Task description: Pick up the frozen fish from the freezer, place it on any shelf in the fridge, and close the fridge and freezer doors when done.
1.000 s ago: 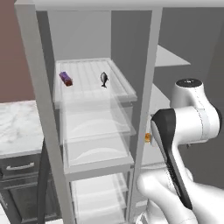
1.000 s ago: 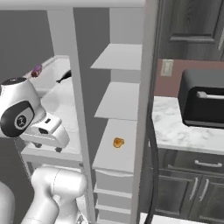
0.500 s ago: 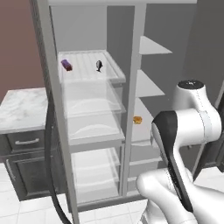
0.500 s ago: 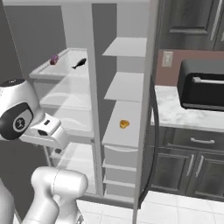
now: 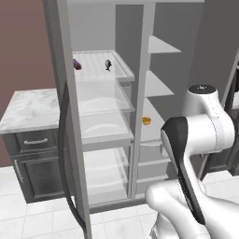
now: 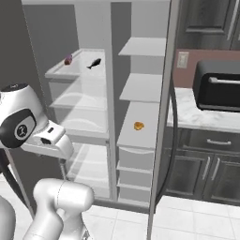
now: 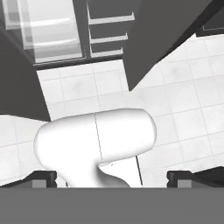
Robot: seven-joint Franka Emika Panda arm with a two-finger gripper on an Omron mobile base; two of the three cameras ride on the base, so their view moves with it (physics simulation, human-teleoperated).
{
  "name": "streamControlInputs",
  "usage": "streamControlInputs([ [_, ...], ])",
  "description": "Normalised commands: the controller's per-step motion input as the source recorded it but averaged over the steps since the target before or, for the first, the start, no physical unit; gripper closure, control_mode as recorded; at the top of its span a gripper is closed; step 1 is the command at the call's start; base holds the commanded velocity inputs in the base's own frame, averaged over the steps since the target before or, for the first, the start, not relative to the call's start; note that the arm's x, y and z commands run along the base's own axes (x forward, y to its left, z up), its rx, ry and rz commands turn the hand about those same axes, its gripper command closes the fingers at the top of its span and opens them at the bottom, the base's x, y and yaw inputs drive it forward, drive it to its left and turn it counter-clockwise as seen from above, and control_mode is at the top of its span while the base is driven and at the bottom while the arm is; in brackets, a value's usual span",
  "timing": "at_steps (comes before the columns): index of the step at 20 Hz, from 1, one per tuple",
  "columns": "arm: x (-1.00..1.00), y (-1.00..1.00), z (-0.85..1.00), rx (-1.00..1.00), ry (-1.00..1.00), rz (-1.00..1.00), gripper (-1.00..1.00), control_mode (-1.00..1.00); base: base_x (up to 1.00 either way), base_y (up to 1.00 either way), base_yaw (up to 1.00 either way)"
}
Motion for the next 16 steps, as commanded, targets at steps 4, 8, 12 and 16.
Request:
streamControlInputs([
  [4, 0.00, 0.00, 0.00, 0.00, 0.00, 0.00, -1.00, 1.00, -0.56, 0.00, 0.00],
  [8, 0.00, 0.00, 0.00, 0.00, 0.00, 0.00, -1.00, 1.00, -0.49, 0.00, 0.00],
  [12, -0.02, 0.00, 0.00, 0.00, 0.00, 0.00, -1.00, -1.00, -0.14, 0.00, 0.00],
  [16, -0.02, 0.18, 0.00, 0.00, -0.02, 0.00, -1.00, -1.00, 0.00, 0.00, 0.00],
])
